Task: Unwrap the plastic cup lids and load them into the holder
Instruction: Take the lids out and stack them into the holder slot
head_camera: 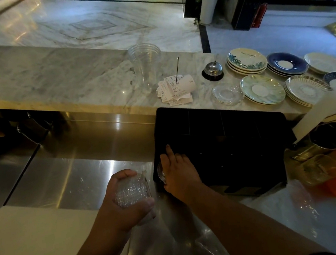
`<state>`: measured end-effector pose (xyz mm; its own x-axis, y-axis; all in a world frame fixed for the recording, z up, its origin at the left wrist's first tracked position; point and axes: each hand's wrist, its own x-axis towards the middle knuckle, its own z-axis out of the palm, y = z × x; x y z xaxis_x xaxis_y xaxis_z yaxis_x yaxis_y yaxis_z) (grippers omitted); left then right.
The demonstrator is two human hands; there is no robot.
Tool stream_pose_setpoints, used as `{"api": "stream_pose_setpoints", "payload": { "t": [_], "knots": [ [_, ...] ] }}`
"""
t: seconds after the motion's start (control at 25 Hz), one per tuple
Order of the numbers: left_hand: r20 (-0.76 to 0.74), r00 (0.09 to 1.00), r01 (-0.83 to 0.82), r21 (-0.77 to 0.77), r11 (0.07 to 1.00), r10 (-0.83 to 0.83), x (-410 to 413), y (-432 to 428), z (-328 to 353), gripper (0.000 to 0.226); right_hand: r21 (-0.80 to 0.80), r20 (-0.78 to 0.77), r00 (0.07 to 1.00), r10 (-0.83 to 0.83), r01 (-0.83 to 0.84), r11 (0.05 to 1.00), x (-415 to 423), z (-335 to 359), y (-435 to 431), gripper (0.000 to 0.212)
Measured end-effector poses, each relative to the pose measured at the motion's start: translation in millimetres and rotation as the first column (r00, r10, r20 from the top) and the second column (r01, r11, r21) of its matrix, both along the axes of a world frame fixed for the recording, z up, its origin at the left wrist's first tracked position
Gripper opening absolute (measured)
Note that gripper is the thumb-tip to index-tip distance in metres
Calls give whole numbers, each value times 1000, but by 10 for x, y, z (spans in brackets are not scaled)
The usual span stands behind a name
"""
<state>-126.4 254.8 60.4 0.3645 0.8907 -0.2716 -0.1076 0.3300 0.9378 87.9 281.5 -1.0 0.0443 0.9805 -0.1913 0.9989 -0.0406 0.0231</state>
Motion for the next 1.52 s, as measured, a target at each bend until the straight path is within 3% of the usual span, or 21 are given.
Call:
{"api": "stream_pose_setpoints", "payload": {
  "t": [0.32,0.44,0.52,0.6,0.68,0.72,0.76,0.8,0.84,0.88,0.92,1.04,1.24,1.52],
  "knots": [
    [5,1000,-15,12,1000,15,1,-39,87,75,37,52,998,21,-23,999,0,-29,14,96],
    [21,999,-38,14,999,38,20,-69,138,72,73,43,997,70,-73,995,27,-61,-42,69],
    [26,999,-44,18,999,43,39,-89,173,72,6,59,988,140,-140,990,62,-51,-110,53],
    [33,999,-34,18,999,33,59,-104,203,71,-79,92,973,211,-204,976,91,28,-181,49],
    [47,999,-4,10,1000,3,88,-122,244,70,-40,-42,984,174,-176,984,107,258,-278,42],
    [55,998,11,7,1000,-11,109,-133,270,70,32,-190,978,89,-85,996,108,401,-347,36],
    [59,998,22,6,1000,-22,141,-149,296,69,82,-416,908,-55,97,992,116,568,-436,31],
    [56,998,33,5,999,-33,184,-166,319,69,14,-679,700,-223,316,949,124,751,-543,28],
    [48,998,46,7,999,-46,237,-183,346,69,-174,-867,361,-343,425,888,123,920,-664,29],
    [37,997,66,16,998,-66,304,-203,370,69,-367,-910,33,-412,393,843,117,1067,-787,36],
    [20,996,88,36,995,-89,375,-225,384,70,-490,-872,-163,-462,296,820,105,1184,-902,44],
    [-31,987,159,111,981,-156,564,-295,395,76,-533,-832,-262,-488,138,835,82,1388,-1110,46],
    [-10,963,268,87,959,-269,675,-323,393,87,-509,-830,-367,-420,194,838,171,1466,-1216,41],
    [-43,950,313,149,938,-310,689,-333,425,79,-513,-791,-476,-386,170,841,246,1456,-1305,55]
  ]
}}
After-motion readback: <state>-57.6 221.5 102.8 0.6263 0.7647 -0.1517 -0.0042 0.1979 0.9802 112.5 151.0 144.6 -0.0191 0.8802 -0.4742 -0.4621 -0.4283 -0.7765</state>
